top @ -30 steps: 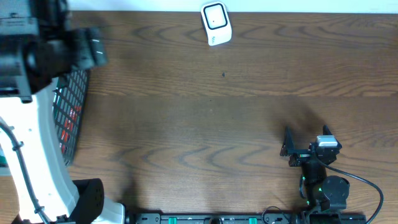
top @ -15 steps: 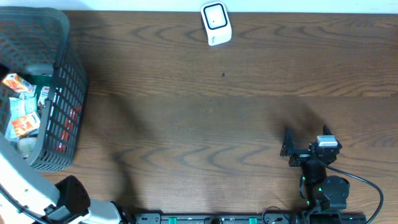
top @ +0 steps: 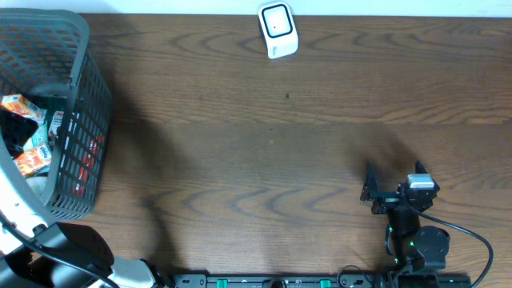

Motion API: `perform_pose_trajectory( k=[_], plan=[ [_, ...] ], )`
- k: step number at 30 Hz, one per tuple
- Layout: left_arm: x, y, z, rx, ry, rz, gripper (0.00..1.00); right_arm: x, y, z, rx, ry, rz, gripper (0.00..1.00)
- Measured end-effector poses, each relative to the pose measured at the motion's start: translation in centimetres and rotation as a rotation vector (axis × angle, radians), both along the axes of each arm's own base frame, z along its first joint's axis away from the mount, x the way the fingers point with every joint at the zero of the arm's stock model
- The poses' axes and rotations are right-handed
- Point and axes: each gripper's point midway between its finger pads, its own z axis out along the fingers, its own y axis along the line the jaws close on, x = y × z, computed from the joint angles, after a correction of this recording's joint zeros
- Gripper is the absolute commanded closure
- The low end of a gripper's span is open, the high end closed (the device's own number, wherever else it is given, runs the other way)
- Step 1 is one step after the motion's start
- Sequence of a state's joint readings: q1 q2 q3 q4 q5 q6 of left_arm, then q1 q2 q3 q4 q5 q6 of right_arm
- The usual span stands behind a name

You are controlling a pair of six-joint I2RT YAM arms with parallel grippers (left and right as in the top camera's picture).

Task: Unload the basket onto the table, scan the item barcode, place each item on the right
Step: 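Reach the left gripper into the grey basket toward the packages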

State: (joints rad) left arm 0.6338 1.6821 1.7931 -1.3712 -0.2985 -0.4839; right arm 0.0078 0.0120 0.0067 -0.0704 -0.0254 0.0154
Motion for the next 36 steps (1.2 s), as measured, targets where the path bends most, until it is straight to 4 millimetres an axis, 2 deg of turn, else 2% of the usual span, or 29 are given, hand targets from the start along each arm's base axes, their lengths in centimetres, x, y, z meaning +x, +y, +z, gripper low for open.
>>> perform_pose_trajectory(
  k=[4, 11, 16, 23, 26, 29, 33, 36],
  plan=[
    [0.5, 0.5, -2.3, 0.003, 0.026, -0.046, 0.06, 0.0, 0.0, 0.0, 0.000, 0.000, 0.000, 0.01],
    [1.1, 1.1, -7.6, 0.007, 0.092, -0.184, 0.06, 0.0, 0.0, 0.0, 0.000, 0.000, 0.000, 0.01],
    [1.2, 1.2, -10.5, 0.011, 0.125, -0.270, 0.01, 0.0, 0.0, 0.0, 0.000, 0.000, 0.000, 0.01],
    [0.9, 1.0, -12.4, -0.010, 0.175, -0.344, 0.01, 0.0, 0.0, 0.0, 0.000, 0.000, 0.000, 0.01],
    [0.8, 1.1, -13.8, -0.041, 0.215, -0.373, 0.00, 0.0, 0.0, 0.0, 0.000, 0.000, 0.000, 0.01],
    [0.2, 1.5, -15.5, -0.079, 0.253, -0.371, 0.00, 0.0, 0.0, 0.0, 0.000, 0.000, 0.000, 0.01],
    [-1.1, 2.6, -16.5, -0.106, 0.269, -0.330, 0.00, 0.0, 0.0, 0.0, 0.000, 0.000, 0.000, 0.01],
    [-1.8, 3.1, -16.7, -0.125, 0.255, -0.302, 0.09, 0.0, 0.0, 0.0, 0.000, 0.000, 0.000, 0.01]
  ],
)
